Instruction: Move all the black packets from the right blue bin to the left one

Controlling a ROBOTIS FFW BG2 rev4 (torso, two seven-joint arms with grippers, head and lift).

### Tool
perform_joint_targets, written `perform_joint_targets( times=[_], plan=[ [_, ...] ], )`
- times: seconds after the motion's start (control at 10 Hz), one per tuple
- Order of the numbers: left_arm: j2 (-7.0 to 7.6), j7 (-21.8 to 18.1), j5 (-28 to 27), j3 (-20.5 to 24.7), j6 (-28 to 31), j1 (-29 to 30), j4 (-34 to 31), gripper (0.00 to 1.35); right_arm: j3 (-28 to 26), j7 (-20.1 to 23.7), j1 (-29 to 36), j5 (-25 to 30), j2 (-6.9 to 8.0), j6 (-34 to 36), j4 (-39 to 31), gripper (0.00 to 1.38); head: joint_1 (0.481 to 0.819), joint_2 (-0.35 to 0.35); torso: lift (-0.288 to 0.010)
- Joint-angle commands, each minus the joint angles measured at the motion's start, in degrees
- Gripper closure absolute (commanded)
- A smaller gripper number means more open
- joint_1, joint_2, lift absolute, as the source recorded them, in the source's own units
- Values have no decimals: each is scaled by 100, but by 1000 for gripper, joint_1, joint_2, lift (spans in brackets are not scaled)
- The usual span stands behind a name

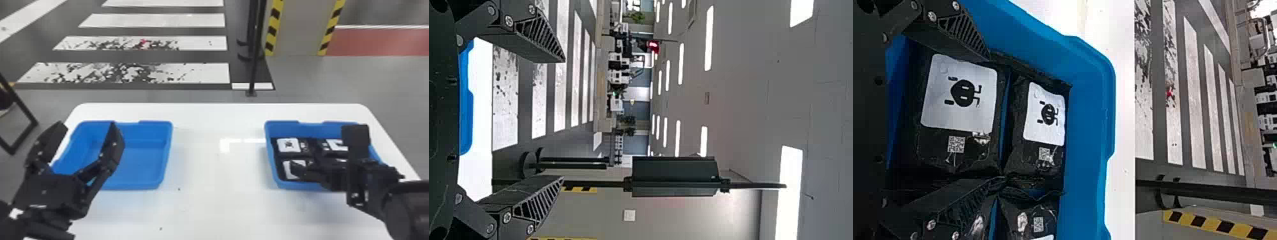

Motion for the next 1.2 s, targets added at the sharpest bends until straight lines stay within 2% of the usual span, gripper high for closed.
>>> perform_joint_targets(
  times=[0.0,0.4,0.5,0.6,0.7,0.8,1.1],
  plan=[
    [0,-1,2,2,-14,-14,3,217,15,39,-56,-53,-10,-107,242,160,695,19,-140],
    [0,-18,-32,2,-14,-28,31,217,129,127,-253,-270,-27,-374,763,186,695,30,-140],
    [0,-18,-32,2,-14,-42,45,217,129,136,-267,-293,-45,-191,791,507,695,32,-140],
    [0,-27,-21,13,-14,-28,45,217,141,127,-267,-362,-45,-79,791,996,695,31,-140],
    [0,-27,-21,36,-14,-28,45,217,141,127,-267,-568,-45,-93,875,1049,695,32,-140],
    [0,-36,-10,59,-42,-14,45,217,118,118,-169,-693,-27,-247,819,1176,695,34,-140],
    [-44,-45,-21,82,-99,-28,59,217,-202,4,183,-956,69,-599,552,1179,695,53,-140]
  ],
)
